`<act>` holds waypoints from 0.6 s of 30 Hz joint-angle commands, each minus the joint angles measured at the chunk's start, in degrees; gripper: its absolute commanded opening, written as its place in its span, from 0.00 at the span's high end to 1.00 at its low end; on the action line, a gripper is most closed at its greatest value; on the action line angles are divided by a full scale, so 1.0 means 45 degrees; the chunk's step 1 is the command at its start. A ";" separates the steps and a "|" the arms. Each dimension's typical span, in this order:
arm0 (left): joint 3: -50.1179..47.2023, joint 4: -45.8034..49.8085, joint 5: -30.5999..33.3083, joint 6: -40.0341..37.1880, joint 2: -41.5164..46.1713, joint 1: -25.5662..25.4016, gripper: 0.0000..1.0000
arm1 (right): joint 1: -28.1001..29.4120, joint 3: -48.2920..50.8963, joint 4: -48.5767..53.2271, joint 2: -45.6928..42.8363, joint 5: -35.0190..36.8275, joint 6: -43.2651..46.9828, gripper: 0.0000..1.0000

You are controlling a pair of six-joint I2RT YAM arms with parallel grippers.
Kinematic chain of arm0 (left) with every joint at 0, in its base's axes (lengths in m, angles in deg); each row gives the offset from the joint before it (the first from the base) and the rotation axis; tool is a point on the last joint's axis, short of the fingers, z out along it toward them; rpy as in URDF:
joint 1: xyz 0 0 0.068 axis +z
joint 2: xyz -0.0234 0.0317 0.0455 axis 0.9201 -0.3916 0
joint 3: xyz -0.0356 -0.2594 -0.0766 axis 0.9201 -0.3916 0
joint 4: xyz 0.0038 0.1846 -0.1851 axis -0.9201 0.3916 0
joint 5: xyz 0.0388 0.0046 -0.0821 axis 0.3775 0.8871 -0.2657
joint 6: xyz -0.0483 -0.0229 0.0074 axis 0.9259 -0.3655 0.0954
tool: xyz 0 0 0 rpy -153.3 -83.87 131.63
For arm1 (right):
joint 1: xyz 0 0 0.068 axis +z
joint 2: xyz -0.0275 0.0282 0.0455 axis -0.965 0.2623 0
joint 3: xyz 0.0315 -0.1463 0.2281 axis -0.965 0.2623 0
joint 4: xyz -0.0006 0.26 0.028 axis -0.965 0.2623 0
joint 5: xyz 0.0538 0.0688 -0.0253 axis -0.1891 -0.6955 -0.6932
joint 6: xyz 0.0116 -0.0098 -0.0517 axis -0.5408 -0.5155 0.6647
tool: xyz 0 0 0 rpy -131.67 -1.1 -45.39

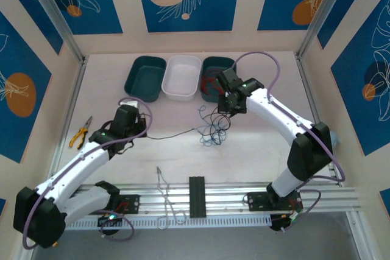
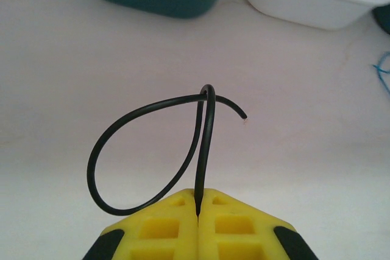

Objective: Untangle the cables

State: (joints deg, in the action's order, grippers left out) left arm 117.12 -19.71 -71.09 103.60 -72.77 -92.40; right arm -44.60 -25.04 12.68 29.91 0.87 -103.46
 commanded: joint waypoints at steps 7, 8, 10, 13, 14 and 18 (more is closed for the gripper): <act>0.1218 0.2071 0.1663 -0.1545 0.0933 0.1417 1.00 | -0.0323 0.0657 -0.0108 -0.1282 0.0168 -0.0360 1.00; 0.1317 0.2241 0.1846 -0.1603 0.0961 0.1606 1.00 | -0.0350 0.0677 -0.0013 -0.1339 0.0289 -0.0362 1.00; 0.1454 0.2536 0.1914 -0.1588 0.1034 0.1927 1.00 | -0.0449 0.0761 0.0139 -0.1459 0.0348 -0.0431 1.00; 0.1462 0.2392 0.1418 -0.1535 0.1224 0.2196 1.00 | -0.0485 0.0995 -0.0002 -0.1729 0.0022 -0.0453 1.00; 0.1464 0.2295 0.1257 -0.1515 0.1284 0.2218 1.00 | -0.0479 0.1082 -0.0117 -0.1812 -0.0139 -0.0457 1.00; 0.1691 0.1976 0.0797 -0.1449 0.1244 0.2238 1.00 | -0.0458 0.1356 -0.0602 -0.2176 -0.0759 -0.0328 1.00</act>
State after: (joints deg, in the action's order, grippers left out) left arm 122.04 -10.71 -65.67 97.73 -67.70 -82.96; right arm -46.43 -19.86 11.47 22.19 0.17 -104.27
